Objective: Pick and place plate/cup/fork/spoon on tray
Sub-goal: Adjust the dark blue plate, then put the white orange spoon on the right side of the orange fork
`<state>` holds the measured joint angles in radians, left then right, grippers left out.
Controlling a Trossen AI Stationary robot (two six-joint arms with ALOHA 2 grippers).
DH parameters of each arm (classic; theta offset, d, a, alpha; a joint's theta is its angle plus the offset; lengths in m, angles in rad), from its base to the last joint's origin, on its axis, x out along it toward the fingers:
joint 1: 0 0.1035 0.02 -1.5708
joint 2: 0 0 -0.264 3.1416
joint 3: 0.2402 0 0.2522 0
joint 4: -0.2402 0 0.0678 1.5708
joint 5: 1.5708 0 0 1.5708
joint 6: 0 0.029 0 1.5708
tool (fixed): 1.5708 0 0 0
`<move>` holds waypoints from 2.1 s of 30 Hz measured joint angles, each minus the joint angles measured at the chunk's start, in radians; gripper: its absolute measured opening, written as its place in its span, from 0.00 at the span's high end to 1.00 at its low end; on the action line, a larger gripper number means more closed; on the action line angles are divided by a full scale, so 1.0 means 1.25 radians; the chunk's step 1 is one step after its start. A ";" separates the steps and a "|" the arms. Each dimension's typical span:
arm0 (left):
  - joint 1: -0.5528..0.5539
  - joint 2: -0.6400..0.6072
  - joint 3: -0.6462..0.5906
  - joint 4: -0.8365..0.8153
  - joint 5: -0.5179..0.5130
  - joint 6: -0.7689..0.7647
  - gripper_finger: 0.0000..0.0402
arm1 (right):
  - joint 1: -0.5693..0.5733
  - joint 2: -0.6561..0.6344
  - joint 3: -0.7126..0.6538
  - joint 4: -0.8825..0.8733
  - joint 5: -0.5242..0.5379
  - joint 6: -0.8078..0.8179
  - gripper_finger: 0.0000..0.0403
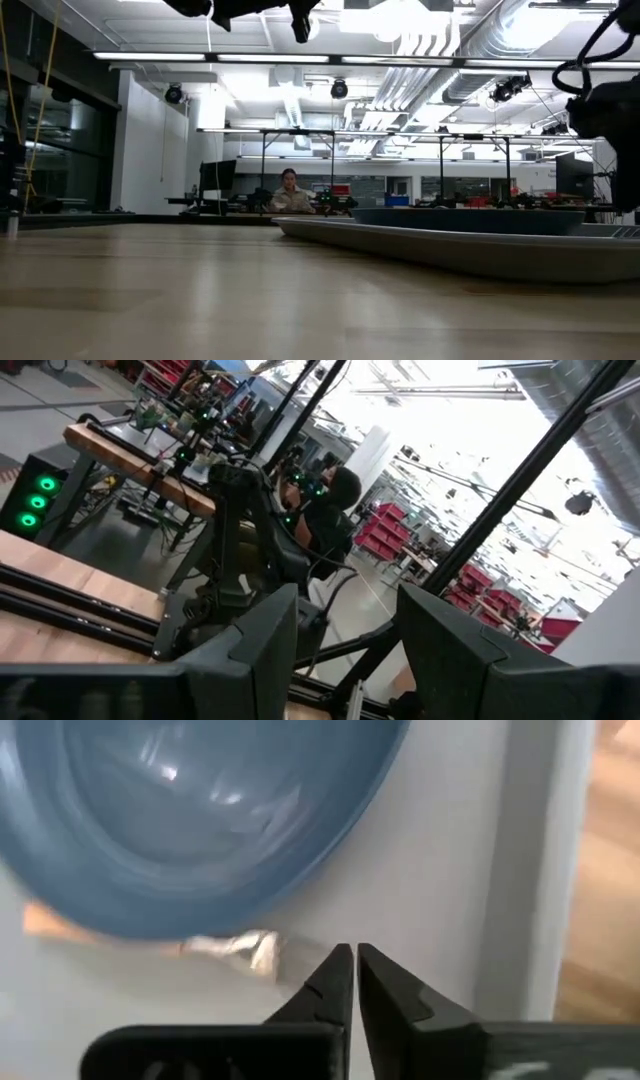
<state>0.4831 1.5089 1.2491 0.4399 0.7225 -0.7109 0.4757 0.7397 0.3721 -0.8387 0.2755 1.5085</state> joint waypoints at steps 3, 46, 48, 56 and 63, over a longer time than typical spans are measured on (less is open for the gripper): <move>0.000 0.000 0.000 0.001 -0.003 0.006 0.60 | -0.042 0.037 0.000 0.019 0.011 -0.021 0.98; 0.001 0.000 0.000 0.011 -0.044 0.011 0.60 | 0.003 -0.052 0.133 -0.041 -0.386 -0.022 0.97; 0.001 0.000 0.000 0.011 -0.044 0.012 0.60 | 0.070 -0.046 0.127 -0.028 -0.381 0.047 0.92; 0.001 0.000 0.000 0.011 -0.044 0.013 0.60 | 0.318 0.050 0.124 -0.002 -0.349 0.280 0.61; 0.001 0.000 0.000 0.012 -0.044 0.013 0.60 | 0.422 0.174 0.059 0.139 -0.345 0.385 0.50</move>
<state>0.4839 1.5089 1.2491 0.4545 0.6678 -0.6945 1.0033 0.9568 0.4455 -0.6645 -0.1559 1.9898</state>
